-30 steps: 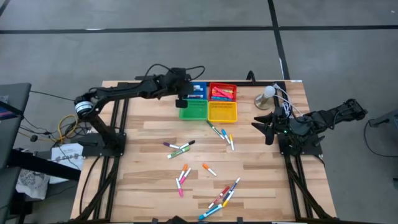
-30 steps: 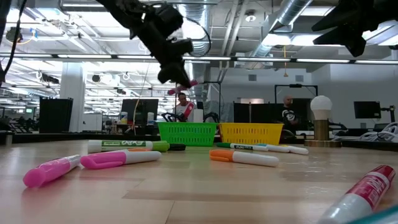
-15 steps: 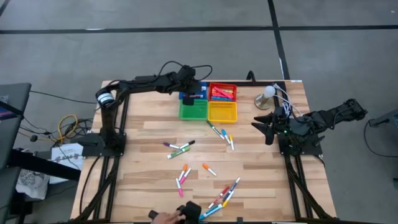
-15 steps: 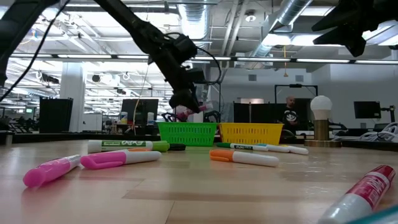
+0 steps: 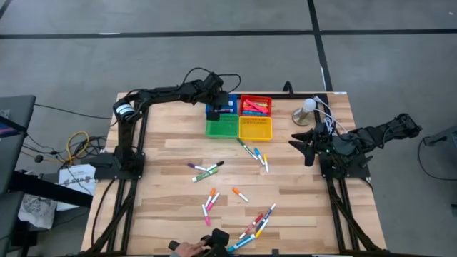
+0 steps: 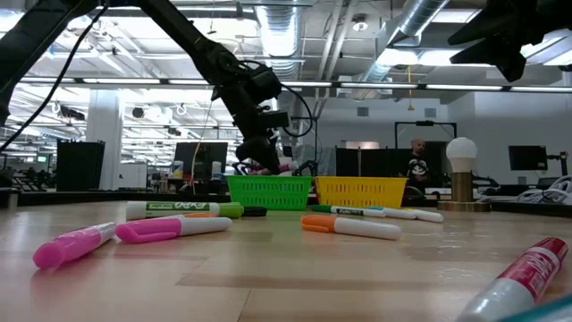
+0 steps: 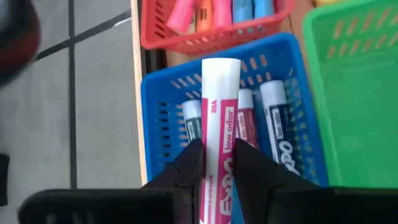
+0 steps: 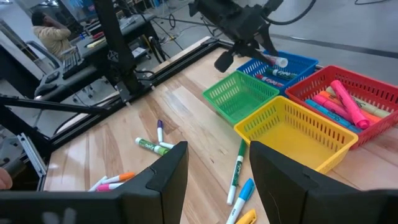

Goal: Pick & Place Markers
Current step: Put the pink highlighter in the blue bin, then put the light green highlighter in the blue bin

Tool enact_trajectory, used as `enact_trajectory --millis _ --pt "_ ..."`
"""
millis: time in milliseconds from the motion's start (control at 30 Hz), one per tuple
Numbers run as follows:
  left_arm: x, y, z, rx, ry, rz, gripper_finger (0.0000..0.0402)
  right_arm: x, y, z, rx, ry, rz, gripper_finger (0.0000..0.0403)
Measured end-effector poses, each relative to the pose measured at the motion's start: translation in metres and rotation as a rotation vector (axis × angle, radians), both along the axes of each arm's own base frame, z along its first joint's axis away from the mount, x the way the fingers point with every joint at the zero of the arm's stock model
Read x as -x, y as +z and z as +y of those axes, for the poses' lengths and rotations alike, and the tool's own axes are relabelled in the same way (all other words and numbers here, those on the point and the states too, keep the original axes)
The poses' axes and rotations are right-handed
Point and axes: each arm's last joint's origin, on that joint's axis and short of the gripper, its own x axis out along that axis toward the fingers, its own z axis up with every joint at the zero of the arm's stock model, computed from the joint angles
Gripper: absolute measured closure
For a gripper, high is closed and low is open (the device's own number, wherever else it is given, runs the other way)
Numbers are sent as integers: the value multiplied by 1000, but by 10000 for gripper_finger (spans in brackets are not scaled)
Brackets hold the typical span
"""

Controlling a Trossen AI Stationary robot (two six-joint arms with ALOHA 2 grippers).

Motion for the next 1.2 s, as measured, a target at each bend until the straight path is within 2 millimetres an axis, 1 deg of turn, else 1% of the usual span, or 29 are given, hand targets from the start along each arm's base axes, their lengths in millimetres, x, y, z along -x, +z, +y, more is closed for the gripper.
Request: enact_trajectory --millis 333,567,833,900,967,1033,1100,1200 --pt "0 0 -1 17 19 -6 328 0 0 0 0 0 0 241" --pt "0 0 0 31 39 -14 307 0 0 0 0 0 0 241" --pt "0 0 0 34 44 -16 271 0 0 0 0 0 0 241" --pt "1 2 0 12 51 -9 264 0 0 0 0 0 0 241" --pt "2 9 -2 -37 83 -1 259 0 0 0 0 0 0 241" --pt "6 27 -6 -90 113 -17 258 0 0 0 0 0 0 241" --pt "10 51 -15 -104 144 -76 259 0 0 0 0 0 0 241" --pt "18 91 -39 -46 174 -210 266 0 0 0 0 0 0 241"
